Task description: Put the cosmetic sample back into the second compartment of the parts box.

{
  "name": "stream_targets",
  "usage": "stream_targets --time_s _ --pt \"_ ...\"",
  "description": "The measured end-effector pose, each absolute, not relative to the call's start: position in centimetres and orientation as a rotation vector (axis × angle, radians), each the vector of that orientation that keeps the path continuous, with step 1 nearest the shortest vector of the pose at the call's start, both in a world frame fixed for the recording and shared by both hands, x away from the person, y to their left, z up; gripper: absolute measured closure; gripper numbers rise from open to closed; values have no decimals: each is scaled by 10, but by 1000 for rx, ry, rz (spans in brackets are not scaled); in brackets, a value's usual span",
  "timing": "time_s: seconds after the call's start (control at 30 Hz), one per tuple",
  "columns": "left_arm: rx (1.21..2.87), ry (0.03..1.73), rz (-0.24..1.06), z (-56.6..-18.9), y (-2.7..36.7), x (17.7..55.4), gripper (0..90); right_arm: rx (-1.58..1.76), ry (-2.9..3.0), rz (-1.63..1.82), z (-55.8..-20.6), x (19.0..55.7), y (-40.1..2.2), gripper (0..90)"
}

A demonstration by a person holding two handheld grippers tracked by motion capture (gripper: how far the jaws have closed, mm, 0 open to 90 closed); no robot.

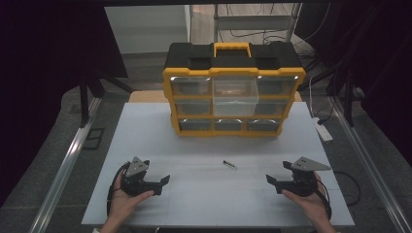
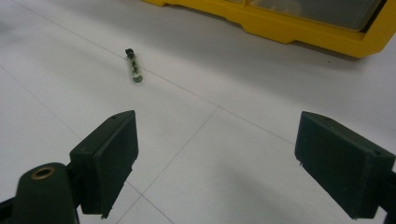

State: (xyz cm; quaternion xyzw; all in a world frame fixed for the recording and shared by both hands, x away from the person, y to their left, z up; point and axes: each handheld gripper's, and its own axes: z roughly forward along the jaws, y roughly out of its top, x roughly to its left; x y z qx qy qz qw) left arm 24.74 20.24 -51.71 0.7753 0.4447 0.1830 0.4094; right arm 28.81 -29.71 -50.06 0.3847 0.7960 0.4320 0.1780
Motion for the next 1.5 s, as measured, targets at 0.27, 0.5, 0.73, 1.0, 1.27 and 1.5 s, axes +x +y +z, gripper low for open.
stream_targets --time_s 0.27,0.5,0.73,1.0,1.27,1.5 --pt "1958 1117 470 -517 202 245 44 1049 2268 1226 -491 288 -290 132" --pt "1960 1126 482 -517 204 244 45 1021 2289 1226 -485 292 -282 132" --pt "1968 1128 485 -518 204 243 46 984 2309 1224 -477 294 -276 132" --pt "1969 1122 484 -519 202 246 48 978 2321 1208 -468 296 -271 132" --pt "1972 1114 476 -519 201 248 49 952 2341 1196 -457 301 -260 132" --pt "1981 1111 473 -519 199 248 50 908 2385 1177 -452 308 -245 132"
